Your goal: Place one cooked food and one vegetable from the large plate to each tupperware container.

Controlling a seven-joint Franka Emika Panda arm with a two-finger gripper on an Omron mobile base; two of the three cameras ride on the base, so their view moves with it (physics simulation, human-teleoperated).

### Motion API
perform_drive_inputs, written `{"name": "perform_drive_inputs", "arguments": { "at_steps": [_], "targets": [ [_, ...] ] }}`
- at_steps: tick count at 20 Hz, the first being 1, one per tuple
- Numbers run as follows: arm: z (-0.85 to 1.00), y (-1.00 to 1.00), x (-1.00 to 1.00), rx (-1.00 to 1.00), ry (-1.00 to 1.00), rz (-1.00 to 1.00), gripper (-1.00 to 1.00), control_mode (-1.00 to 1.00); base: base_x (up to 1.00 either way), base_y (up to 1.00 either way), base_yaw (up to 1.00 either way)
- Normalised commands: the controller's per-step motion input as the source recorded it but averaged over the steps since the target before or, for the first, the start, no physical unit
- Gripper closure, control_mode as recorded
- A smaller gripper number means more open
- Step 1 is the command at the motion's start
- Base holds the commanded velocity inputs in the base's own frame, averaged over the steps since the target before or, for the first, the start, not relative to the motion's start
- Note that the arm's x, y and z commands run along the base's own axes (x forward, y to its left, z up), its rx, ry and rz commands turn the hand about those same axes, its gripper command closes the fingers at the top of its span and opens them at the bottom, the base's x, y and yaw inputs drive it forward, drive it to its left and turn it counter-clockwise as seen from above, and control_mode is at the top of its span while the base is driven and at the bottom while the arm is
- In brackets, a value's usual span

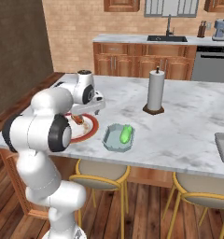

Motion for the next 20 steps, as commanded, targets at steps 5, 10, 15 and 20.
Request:
{"name": "perform_drive_inputs", "arguments": {
  "at_steps": [5,10,15,20],
  "targets": [
    [-0.23,0.83,0.53,0.00,0.01,0.00,-1.00,-1.00,0.00,0.00,0.00],
    [-0.35,0.80,0.35,0.00,0.00,0.00,-1.00,-1.00,0.00,0.00,0.00],
    [-0.15,0.13,0.31,0.00,0.00,0.00,-1.00,-1.00,0.00,0.00,0.00],
    [-0.12,-0.01,0.35,-0.01,0.00,0.00,-1.00,-1.00,0.00,0.00,0.00]
  ]
}}
